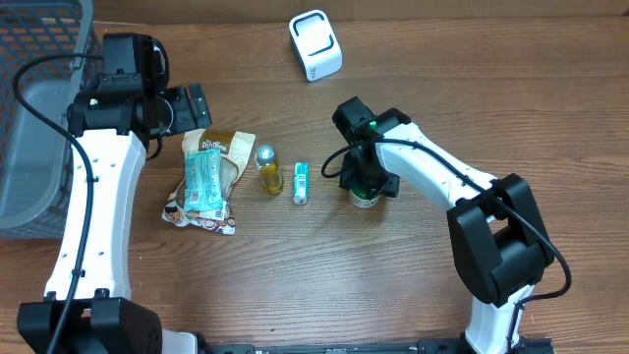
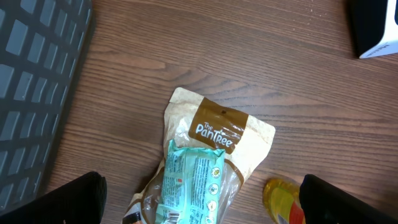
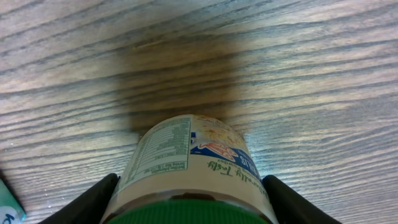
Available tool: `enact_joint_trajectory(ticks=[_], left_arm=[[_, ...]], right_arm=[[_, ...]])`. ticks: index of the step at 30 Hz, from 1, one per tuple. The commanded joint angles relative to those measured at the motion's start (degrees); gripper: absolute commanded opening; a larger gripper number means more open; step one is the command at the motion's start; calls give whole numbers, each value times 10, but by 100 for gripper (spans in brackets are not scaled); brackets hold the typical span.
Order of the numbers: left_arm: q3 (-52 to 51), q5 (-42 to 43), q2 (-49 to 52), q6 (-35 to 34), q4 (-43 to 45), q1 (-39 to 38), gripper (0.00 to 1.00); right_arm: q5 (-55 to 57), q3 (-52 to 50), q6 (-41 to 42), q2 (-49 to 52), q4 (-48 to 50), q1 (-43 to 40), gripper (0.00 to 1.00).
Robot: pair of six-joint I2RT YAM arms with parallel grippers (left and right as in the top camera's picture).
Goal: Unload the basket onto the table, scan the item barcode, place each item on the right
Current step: 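Lower the right gripper and grasp the jar by its body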
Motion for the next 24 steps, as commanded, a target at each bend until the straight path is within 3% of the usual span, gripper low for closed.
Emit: enact_joint_trajectory(ticks=[1, 12, 19, 21, 24], left_arm=[[15, 3, 1, -4, -1, 1, 99], [15, 3, 1, -4, -1, 1, 100], [15, 3, 1, -4, -1, 1, 100], [15, 3, 1, -4, -1, 1, 100], [15, 3, 1, -4, -1, 1, 99]], right_arm=[[-4, -7, 1, 2, 3, -2, 62], [-5, -10, 1, 2, 8, -2, 64], [-5, -13, 1, 3, 10, -2, 71], [-5, -13, 1, 3, 10, -2, 71], [-5, -13, 1, 3, 9, -2, 62]])
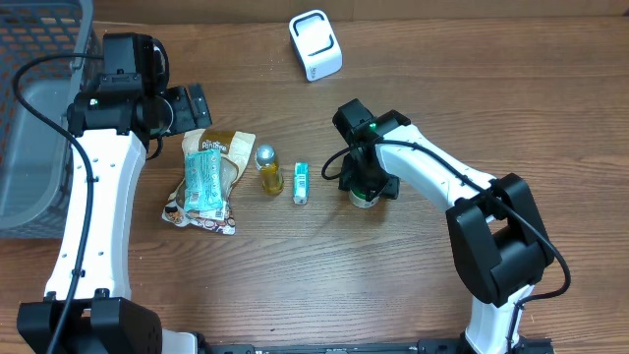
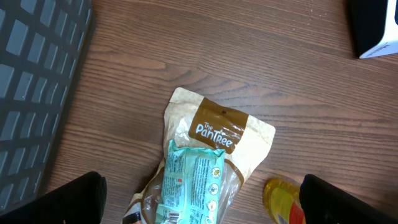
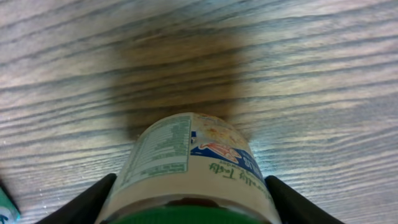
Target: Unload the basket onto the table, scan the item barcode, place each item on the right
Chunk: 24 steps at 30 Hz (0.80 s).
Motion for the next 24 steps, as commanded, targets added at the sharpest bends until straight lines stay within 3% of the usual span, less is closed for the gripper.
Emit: enact_joint_trajectory(ticks=[1, 10, 20, 24], left_arm=[[15, 3, 1, -4, -1, 1, 100], [15, 3, 1, -4, -1, 1, 100], [15, 3, 1, -4, -1, 1, 100], [15, 3, 1, -4, -1, 1, 100]], right_arm=[[-1, -4, 2, 3, 1, -2, 61], [-28, 33, 2, 3, -54, -2, 55], [-250, 107, 2, 3, -136, -2, 55], [-321, 106, 2, 3, -163, -2, 51]])
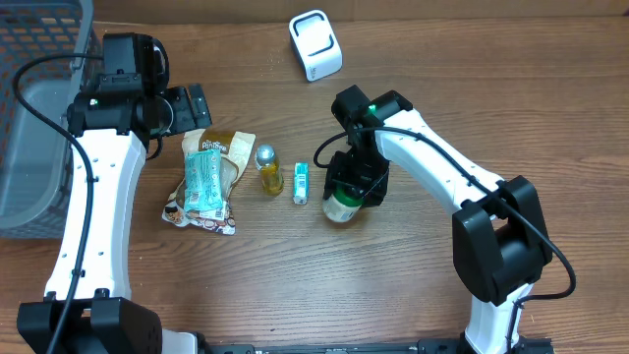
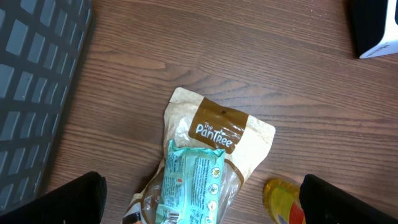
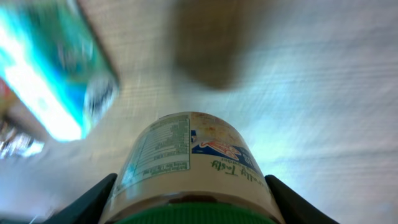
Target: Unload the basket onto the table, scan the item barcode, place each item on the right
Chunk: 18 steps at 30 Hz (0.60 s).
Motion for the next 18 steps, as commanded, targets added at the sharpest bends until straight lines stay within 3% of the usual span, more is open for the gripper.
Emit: enact_joint_trajectory(ticks=[1, 18], left_arm=[[15, 2, 1, -4, -1, 1, 99], [15, 2, 1, -4, -1, 1, 99]], right_arm=[[-97, 12, 2, -2, -15, -2, 50], [-160, 12, 2, -2, -32, -2, 52]])
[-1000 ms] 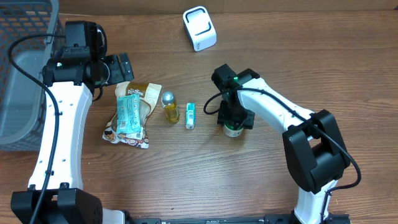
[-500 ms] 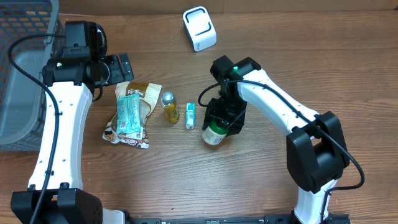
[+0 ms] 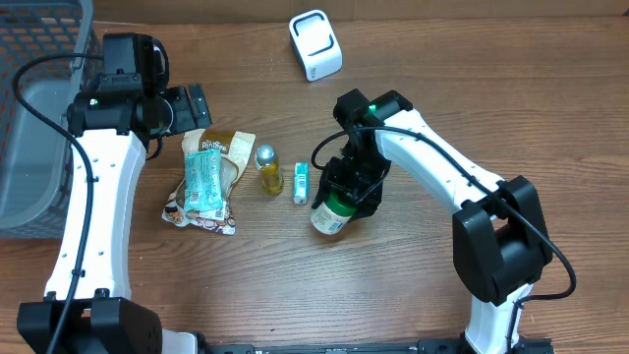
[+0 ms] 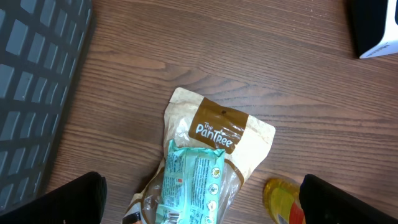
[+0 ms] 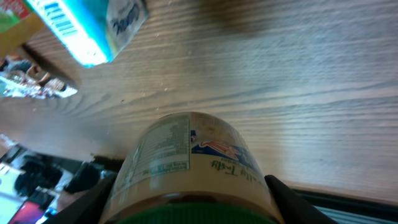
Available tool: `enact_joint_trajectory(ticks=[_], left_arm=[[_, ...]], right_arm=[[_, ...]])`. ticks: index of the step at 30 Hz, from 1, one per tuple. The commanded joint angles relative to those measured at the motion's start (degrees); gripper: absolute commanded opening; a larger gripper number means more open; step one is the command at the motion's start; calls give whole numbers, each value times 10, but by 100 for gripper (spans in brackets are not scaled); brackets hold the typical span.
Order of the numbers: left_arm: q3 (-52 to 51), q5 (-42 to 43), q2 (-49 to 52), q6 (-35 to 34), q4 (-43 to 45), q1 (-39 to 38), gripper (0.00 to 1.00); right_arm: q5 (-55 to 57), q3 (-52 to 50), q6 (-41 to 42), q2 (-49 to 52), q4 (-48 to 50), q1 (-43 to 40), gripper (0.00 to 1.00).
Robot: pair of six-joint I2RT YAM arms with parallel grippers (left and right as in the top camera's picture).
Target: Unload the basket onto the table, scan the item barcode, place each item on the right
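Note:
A green-lidded jar with a pale label (image 3: pixel 329 213) (image 5: pixel 189 165) hangs tilted above the table, with my right gripper (image 3: pixel 346 202) (image 5: pixel 189 199) shut on it near the lid. The white barcode scanner (image 3: pixel 314 44) stands at the back of the table, its dark corner in the left wrist view (image 4: pixel 373 28). My left gripper (image 3: pixel 189 106) (image 4: pixel 200 202) stands open above a brown snack bag (image 3: pixel 208 182) (image 4: pixel 214 134), with nothing between its fingers.
A teal packet (image 3: pixel 204 177) (image 4: pixel 189 186) lies on the snack bag. A small yellow bottle (image 3: pixel 268 169) (image 4: pixel 283 199) and a small teal box (image 3: pixel 301 183) (image 5: pixel 87 28) lie mid-table. A grey basket (image 3: pixel 39 118) stands at the far left.
My right gripper has moved slightly left and toward the table's front with the jar, which now tilts more. The left arm has not moved.
The jar stood upright on the table with my right gripper around it by the lid. Then it was lifted off the table and carried left, next to the teal box. Now it hangs tilted, nearer the front. The left gripper stayed open over the snack bag.

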Motion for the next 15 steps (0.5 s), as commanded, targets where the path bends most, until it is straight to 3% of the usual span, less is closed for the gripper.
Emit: enact_joint_trajectory(ticks=[1, 15], left_arm=[[15, 3, 1, -4, -1, 1, 100], [15, 3, 1, -4, -1, 1, 99]], right_arm=[[-43, 12, 0, -2, -1, -2, 52], [-82, 12, 0, -2, -2, -2, 52]])
